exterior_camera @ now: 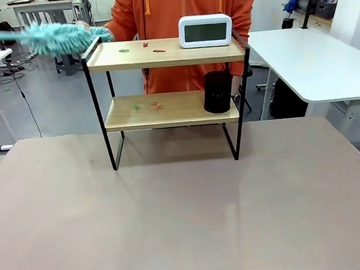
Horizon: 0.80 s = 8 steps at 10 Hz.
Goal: Clean the shelf.
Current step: Pick up the Duster from the human.
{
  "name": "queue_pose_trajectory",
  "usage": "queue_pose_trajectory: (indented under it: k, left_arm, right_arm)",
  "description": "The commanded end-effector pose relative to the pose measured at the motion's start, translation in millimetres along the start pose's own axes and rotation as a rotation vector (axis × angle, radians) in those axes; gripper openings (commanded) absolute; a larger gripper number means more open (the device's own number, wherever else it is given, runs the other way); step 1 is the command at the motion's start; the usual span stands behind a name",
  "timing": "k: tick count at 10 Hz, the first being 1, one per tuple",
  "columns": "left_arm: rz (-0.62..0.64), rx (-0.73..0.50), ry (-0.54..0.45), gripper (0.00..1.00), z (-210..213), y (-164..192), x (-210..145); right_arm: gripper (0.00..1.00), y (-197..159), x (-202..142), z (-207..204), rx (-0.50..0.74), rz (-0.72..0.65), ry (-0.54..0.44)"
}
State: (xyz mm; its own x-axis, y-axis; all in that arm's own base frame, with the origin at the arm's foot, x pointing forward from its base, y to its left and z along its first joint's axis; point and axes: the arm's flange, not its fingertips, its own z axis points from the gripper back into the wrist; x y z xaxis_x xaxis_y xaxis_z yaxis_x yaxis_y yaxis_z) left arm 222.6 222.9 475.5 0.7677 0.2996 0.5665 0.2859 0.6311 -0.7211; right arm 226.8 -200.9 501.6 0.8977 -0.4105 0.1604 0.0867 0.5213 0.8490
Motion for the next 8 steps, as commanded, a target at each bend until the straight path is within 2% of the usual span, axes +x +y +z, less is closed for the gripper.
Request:
queue_pose_trajectory:
  k: [1,5,7,8]
  left_arm:
    - [-0.019,-0.017,-0.009,1.00,-0.6,1.5,2.3]
    - [0.003,-0.004,-0.004,1.00,-0.9,3.0,-0.4]
    - [0.152,-0.082,-0.003,1.00,1.4,-9.1,48.7]
    - [0.238,-0.099,-0.018,1.00,3.4,-19.8,90.3]
  right_arm:
    - [1.00,-2.1,0.2,-1.4,0.026,0.025,-0.006]
    - [1.00,-2.1,0.2,-1.4,0.026,0.025,-0.006]
    - [1.00,-2.1,0.2,-1.4,0.026,0.025,-0.006]
    - [1.00,-2.1,0.2,-1.4,0.026,0.025,-0.006]
